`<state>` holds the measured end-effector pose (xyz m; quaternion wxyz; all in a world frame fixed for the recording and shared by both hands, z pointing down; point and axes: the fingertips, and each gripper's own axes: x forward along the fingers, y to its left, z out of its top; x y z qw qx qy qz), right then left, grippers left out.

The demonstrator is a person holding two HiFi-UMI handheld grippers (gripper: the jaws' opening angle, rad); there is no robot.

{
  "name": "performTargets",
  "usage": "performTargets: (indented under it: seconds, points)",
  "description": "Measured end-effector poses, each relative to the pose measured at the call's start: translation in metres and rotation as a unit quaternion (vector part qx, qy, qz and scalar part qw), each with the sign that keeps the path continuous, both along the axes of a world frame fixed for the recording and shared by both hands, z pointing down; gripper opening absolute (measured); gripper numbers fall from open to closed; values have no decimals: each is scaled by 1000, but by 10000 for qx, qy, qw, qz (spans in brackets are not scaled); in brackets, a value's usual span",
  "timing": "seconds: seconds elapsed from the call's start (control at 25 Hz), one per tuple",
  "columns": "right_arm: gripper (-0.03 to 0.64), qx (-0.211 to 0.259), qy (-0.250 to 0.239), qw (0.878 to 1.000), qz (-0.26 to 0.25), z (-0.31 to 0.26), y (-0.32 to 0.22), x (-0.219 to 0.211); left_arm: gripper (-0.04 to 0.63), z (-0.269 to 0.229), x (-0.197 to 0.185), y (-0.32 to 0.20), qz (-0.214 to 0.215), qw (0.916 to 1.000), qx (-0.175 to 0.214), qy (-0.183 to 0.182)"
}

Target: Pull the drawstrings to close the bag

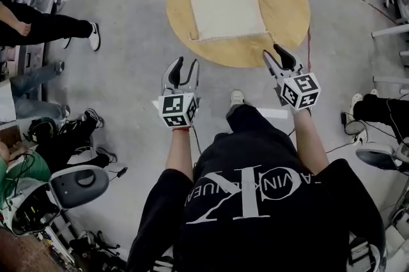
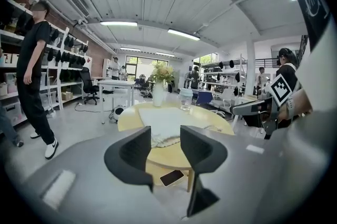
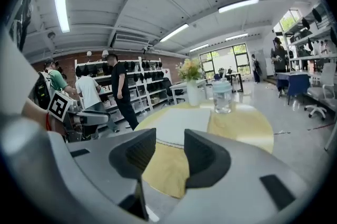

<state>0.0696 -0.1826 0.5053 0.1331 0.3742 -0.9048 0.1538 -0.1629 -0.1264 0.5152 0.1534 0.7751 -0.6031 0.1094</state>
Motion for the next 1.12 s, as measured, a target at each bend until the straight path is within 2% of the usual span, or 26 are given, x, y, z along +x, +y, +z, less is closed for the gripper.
performTargets:
  seconds: [0.12, 0.32, 0.68, 1.12]
  points:
    - [132, -103, 2, 9999, -91, 9, -19, 5, 176, 8, 12, -17, 39, 10000, -78, -32]
    - [132, -282, 5, 9993, -246, 22, -44, -5, 176, 19, 9, -35, 28, 9995, -291, -99]
    - [132, -451, 178, 9975, -518, 41, -64, -4, 178, 34, 14, -50, 20, 9979, -601, -231]
    - [133, -561, 760, 9920, -836, 69, -66, 1, 178, 62, 10, -51, 57, 9938, -1009, -468]
